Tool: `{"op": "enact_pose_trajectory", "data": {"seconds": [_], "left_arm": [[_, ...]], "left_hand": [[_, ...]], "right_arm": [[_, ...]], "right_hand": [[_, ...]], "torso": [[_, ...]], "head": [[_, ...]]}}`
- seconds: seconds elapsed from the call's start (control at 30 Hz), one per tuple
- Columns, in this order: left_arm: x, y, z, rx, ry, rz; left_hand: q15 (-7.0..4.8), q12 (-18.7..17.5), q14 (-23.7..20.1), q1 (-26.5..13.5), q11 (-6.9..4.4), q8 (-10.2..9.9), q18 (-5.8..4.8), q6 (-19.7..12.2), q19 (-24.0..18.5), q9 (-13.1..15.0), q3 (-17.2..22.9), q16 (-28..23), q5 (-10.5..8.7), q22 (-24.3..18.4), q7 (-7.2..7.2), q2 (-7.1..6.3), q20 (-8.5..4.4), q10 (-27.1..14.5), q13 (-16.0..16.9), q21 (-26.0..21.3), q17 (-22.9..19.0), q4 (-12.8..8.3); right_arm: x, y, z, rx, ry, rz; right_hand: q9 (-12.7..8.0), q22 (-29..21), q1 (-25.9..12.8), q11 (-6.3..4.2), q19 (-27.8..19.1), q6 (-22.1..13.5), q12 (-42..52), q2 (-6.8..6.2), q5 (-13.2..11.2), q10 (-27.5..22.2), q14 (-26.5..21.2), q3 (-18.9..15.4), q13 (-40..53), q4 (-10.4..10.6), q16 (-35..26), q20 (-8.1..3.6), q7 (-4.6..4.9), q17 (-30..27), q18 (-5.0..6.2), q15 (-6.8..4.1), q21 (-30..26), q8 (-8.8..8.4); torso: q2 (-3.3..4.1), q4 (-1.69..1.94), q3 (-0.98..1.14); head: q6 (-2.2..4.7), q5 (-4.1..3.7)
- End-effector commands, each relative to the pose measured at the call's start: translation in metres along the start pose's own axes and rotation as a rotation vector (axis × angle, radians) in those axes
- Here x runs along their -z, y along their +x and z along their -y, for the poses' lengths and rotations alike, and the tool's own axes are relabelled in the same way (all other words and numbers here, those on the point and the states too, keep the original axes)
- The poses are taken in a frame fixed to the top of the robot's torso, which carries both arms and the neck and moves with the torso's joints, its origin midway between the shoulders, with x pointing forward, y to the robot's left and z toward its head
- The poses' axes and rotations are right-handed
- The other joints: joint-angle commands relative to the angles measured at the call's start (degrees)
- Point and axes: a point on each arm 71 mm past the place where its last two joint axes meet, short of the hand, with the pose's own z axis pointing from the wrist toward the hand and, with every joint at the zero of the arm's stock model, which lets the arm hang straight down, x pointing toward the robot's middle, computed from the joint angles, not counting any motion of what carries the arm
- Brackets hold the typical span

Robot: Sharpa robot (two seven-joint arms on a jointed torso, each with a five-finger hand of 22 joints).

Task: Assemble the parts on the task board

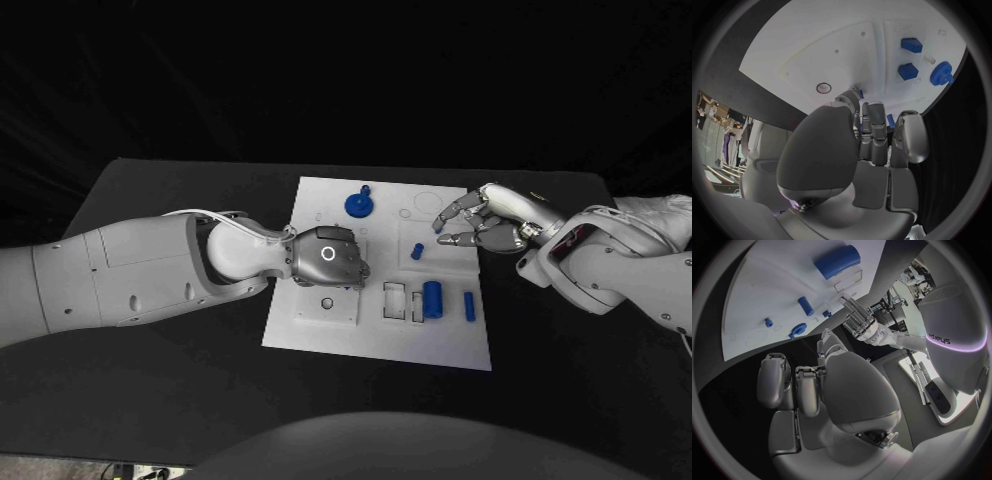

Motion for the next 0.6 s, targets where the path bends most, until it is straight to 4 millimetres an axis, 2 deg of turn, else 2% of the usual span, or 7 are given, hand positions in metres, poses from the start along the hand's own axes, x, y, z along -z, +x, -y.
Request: {"op": "enact_pose_trajectory", "data": {"seconds": [0.03,0.4,0.6], "left_arm": [[-0.0012,0.0007,-0.0020,0.014,-0.030,0.009],[-0.0027,0.0056,-0.0052,0.041,-0.060,-0.015],[-0.0047,0.0090,-0.0045,0.052,-0.068,-0.029]], "left_hand": [[0.02,-0.09,-0.62,-0.77,-0.09,0.43,0.17,0.50,-0.38,0.06,-0.08,-0.29,-0.16,10.59,-0.13,0.13,0.00,-0.72,0.04,-0.35,-0.23,0.46],[0.07,-0.87,-1.36,-1.13,-0.38,0.59,0.31,0.84,-0.77,0.03,-0.02,-0.81,-0.10,10.40,-0.42,0.43,0.07,-2.76,-0.27,-1.10,-1.40,0.44],[0.08,-1.21,-1.59,-0.67,-0.01,1.34,0.33,2.65,-0.78,0.29,0.69,-0.91,0.62,10.40,0.26,1.33,0.14,-3.45,-0.53,-1.19,-1.65,-0.09]], "right_arm": [[0.0002,0.0019,-0.0001,-0.009,0.004,-0.019],[0.0000,0.0022,0.0002,-0.011,0.006,-0.024],[-0.0002,0.0025,0.0001,-0.014,0.006,-0.027]], "right_hand": [[0.11,10.19,-0.41,-2.77,-0.05,0.51,-0.31,0.04,-0.27,6.94,3.50,0.02,7.98,0.19,-0.01,0.53,-0.06,11.02,-0.28,0.17,-0.16,0.17],[0.43,10.18,-0.39,-2.66,-0.06,1.11,-0.30,-0.06,-0.61,6.94,3.50,0.11,7.98,0.13,-0.01,0.62,-0.16,11.02,-0.27,0.26,-0.19,0.36],[0.57,10.18,-0.41,-2.62,-0.06,1.37,-0.32,-0.10,-0.76,6.93,3.48,0.13,7.97,0.13,-0.03,0.66,-0.20,11.00,-0.27,0.30,-0.20,0.45]], "torso": [[-0.07,0.00,-0.02],[-0.07,0.11,0.02],[-0.06,0.06,0.00]], "head": [[0.00,-0.10],[0.00,-0.03],[0.00,0.03]]}}
